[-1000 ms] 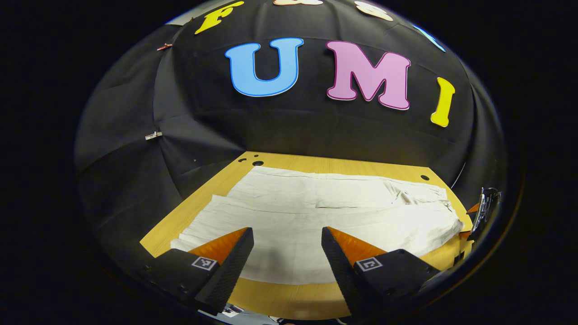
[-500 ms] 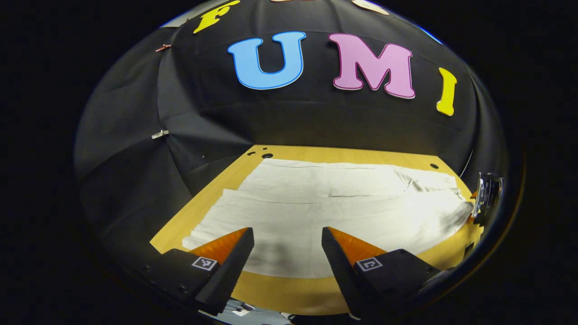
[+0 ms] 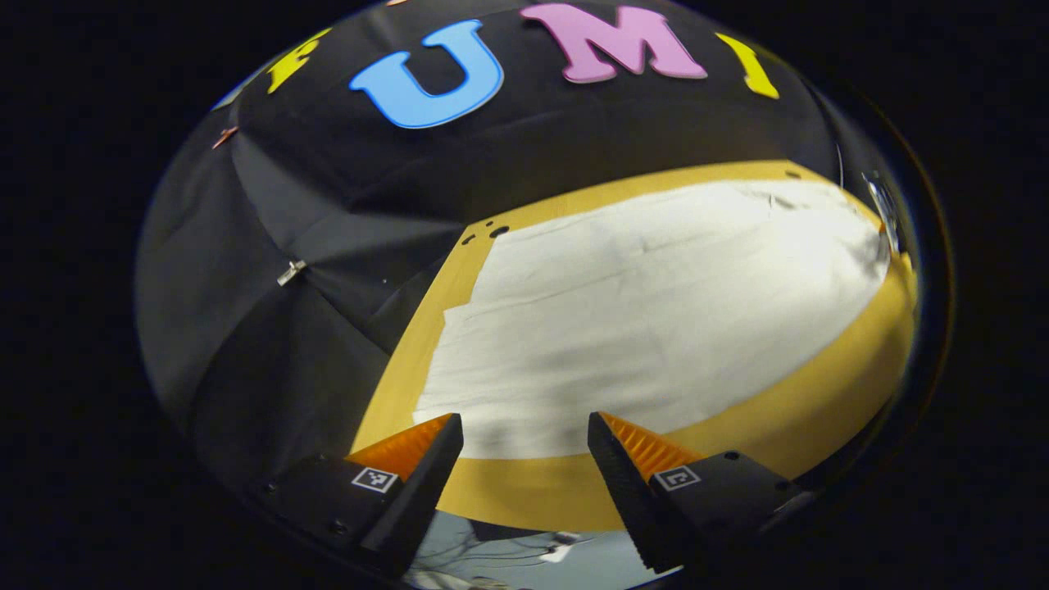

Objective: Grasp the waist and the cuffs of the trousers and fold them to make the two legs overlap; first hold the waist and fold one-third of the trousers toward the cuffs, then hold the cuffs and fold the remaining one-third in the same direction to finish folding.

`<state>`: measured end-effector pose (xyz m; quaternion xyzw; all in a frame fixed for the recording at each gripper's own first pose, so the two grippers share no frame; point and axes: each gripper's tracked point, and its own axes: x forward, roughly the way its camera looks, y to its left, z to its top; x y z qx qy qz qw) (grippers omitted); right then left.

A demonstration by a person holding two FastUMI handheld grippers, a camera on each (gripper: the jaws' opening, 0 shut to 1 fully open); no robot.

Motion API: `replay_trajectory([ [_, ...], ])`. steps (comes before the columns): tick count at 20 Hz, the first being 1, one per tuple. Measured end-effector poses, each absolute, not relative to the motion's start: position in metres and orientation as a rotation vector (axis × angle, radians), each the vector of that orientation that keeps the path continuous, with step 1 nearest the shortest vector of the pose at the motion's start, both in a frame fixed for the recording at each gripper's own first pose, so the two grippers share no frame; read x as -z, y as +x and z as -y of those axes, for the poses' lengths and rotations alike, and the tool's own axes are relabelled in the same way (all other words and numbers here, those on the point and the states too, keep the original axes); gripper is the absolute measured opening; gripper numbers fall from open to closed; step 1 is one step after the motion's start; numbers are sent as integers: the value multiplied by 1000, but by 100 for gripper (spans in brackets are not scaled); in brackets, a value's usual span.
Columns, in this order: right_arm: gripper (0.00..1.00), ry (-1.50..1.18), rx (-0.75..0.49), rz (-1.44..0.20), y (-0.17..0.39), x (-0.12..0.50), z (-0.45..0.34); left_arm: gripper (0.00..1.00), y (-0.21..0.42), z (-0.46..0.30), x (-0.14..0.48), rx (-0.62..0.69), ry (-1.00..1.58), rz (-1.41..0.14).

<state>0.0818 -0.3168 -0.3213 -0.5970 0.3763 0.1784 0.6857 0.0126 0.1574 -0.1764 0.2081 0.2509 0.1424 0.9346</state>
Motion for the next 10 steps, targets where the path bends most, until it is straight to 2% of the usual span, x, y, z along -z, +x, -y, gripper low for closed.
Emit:
replay_trajectory([
  [4,18,-1299,-440,-880,87,325,317,97,9,-210,202,-267,597,-630],
  [5,10,-1318,-457,-873,82,321,316,97,8,-222,207,-253,650,-654],
  [10,5,-1291,-511,-908,82,322,313,97,10,-266,232,-104,940,-772],
])
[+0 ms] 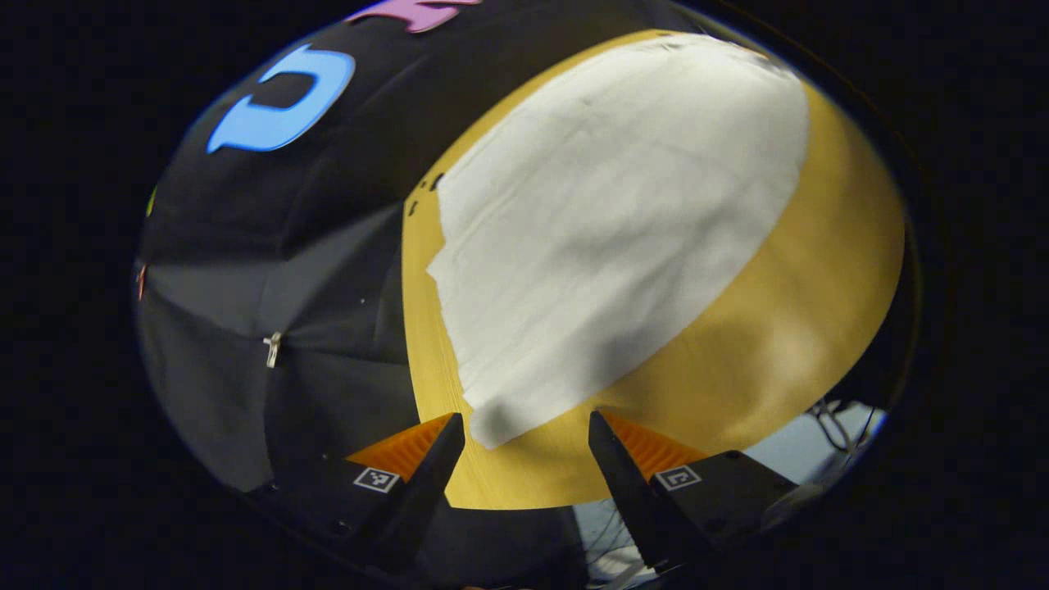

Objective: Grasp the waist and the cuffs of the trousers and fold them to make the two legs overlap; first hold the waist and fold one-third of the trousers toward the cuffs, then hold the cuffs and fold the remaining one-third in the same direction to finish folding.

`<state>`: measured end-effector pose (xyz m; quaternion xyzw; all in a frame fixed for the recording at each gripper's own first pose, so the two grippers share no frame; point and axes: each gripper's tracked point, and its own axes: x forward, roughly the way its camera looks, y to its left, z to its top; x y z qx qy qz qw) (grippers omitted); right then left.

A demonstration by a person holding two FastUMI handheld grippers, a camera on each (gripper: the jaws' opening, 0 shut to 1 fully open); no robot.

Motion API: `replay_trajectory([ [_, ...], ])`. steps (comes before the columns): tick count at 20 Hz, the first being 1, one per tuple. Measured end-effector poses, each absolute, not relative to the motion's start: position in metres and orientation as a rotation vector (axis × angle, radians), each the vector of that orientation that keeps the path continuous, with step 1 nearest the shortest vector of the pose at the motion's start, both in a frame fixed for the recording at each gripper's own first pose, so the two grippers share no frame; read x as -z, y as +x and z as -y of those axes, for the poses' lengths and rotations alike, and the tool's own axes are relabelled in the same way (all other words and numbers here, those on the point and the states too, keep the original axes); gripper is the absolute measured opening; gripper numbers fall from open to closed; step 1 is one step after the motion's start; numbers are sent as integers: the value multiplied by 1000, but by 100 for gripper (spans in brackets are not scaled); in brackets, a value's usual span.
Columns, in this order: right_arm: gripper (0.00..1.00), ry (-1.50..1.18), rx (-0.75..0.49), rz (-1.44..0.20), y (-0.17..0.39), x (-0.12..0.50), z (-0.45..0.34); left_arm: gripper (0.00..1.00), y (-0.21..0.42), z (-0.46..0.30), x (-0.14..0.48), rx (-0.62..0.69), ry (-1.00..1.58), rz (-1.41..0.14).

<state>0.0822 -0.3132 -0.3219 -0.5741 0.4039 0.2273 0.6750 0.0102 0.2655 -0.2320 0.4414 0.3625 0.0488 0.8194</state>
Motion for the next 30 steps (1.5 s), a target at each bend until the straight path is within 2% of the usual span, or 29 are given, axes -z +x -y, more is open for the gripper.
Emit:
replay_trajectory([
  [4,5,-1356,-521,-880,80,320,313,96,24,-284,237,6,1093,-816],
  [8,5,-1365,-523,-880,80,320,313,88,52,-272,237,230,1332,-793],
  [11,5,-1381,-522,-873,81,320,313,71,62,-268,239,310,1384,-821],
  [13,5,-1400,-524,-863,80,319,313,71,62,-266,242,325,1333,-877],
  [16,5,-1412,-525,-859,81,320,315,53,70,-267,245,333,1293,-945],
  [20,5,-1424,-521,-858,84,320,316,27,87,-269,244,313,1336,-948],
  [21,5,-1428,-521,-856,84,321,317,12,89,-269,243,299,1333,-934],
  [25,5,-1438,-520,-845,84,320,316,6,87,-270,244,218,1281,-880],
  [30,5,-1360,-486,-862,87,319,319,5,89,-267,241,64,1162,-807],
])
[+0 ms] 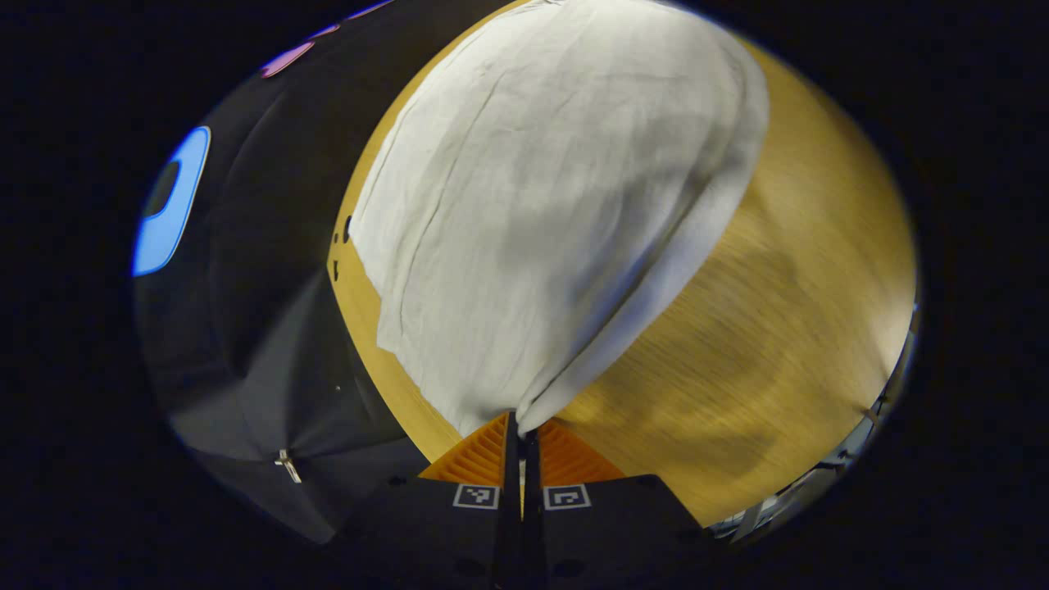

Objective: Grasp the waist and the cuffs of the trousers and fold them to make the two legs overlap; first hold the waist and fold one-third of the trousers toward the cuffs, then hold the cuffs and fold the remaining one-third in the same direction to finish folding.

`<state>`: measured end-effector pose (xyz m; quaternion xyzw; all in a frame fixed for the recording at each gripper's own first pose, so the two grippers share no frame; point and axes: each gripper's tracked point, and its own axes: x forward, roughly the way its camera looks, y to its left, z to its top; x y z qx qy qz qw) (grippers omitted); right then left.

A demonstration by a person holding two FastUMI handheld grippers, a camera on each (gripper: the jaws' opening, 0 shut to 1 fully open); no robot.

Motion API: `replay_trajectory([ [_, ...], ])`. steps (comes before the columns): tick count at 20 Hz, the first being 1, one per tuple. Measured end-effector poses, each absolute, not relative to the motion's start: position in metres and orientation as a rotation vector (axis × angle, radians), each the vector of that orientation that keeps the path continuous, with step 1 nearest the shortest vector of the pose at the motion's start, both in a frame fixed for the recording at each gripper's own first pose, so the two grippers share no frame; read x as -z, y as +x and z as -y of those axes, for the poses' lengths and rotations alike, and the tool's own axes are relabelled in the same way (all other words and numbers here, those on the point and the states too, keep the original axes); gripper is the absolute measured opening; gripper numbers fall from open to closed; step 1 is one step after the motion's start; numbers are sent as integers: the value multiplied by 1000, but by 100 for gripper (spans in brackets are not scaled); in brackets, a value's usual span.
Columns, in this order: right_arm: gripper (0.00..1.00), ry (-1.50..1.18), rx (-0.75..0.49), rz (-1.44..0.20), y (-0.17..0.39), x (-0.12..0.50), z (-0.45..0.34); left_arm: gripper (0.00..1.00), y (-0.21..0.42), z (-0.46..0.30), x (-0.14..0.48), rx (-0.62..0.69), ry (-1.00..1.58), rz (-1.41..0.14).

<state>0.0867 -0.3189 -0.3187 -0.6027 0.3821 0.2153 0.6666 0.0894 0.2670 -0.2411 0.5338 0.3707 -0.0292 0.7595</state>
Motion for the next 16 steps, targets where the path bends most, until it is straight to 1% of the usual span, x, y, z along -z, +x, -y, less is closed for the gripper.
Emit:
replay_trajectory([
  [4,5,-1287,-377,-793,90,291,320,5,88,-261,228,-69,1007,-723],
  [7,5,-1194,-294,-759,101,268,320,5,85,-258,206,-150,918,-658],
  [13,5,-1026,-144,-698,137,225,325,5,92,-247,160,-239,828,-541],
  [16,5,-923,-83,-678,157,206,326,5,103,-240,136,-281,716,-498],
])
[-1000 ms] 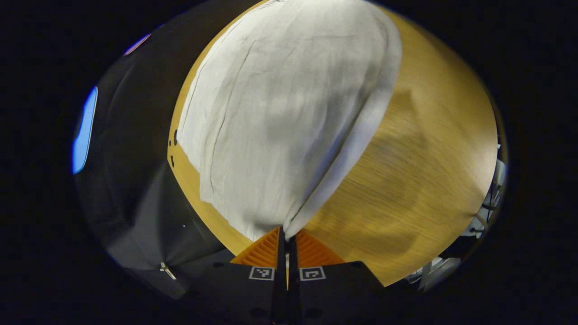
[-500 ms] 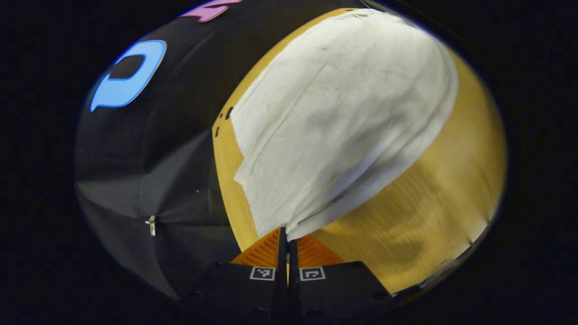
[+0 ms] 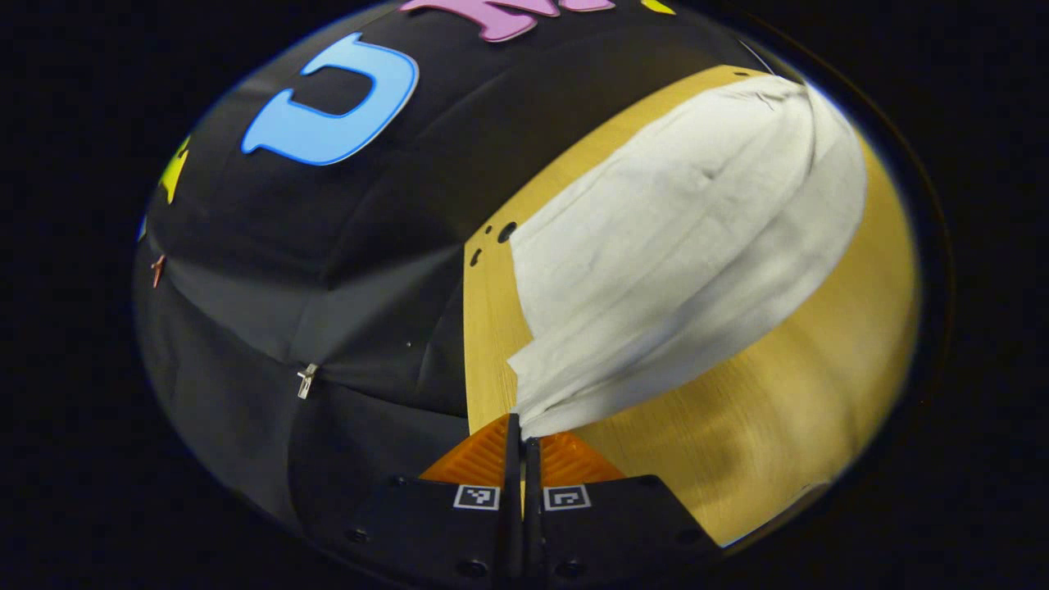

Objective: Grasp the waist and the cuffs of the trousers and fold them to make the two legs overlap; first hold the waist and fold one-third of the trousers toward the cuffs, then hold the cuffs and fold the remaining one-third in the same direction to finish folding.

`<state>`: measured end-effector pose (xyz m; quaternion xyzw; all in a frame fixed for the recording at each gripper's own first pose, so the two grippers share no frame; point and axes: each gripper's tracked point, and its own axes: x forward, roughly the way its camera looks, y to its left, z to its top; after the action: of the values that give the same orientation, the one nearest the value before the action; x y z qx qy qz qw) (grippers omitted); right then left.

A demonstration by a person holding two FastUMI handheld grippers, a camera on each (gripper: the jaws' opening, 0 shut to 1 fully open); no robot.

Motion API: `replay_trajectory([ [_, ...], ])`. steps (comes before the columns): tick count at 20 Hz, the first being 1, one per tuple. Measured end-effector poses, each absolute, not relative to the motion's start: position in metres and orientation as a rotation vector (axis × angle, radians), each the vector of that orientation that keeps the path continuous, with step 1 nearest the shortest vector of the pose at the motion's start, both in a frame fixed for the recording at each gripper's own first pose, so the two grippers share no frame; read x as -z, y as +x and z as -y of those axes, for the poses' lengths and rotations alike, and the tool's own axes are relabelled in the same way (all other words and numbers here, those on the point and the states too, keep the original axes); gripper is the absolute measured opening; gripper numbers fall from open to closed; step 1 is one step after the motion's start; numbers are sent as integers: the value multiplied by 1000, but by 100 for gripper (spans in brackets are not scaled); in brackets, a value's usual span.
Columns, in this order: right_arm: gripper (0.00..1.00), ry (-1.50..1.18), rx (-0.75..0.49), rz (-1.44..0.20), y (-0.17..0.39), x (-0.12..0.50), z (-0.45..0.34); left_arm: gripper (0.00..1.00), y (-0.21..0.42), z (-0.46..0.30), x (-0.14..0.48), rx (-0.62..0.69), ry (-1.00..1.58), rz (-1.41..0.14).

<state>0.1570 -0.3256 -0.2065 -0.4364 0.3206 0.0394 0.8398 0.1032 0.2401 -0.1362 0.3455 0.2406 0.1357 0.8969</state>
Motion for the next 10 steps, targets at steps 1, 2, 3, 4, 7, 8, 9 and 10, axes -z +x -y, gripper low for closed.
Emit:
replay_trajectory([
  [1,5,-883,-70,-665,165,202,327,5,110,-240,127,-294,673,-485],
  [2,5,-837,-57,-642,171,194,324,5,120,-240,116,-304,637,-466],
  [3,5,-795,-42,-629,176,186,323,5,128,-239,105,-312,606,-452],
  [4,5,-756,-25,-619,184,179,322,5,136,-236,94,-315,584,-434],
  [7,5,-645,20,-618,209,173,328,5,171,-235,65,-307,574,-397],
  [8,5,-607,31,-616,219,171,328,5,182,-234,60,-299,578,-390],
  [9,5,-569,43,-615,228,170,329,5,196,-232,53,-289,592,-385],
  [10,10,-529,56,-618,237,170,330,5,210,-229,49,-280,605,-384],
])
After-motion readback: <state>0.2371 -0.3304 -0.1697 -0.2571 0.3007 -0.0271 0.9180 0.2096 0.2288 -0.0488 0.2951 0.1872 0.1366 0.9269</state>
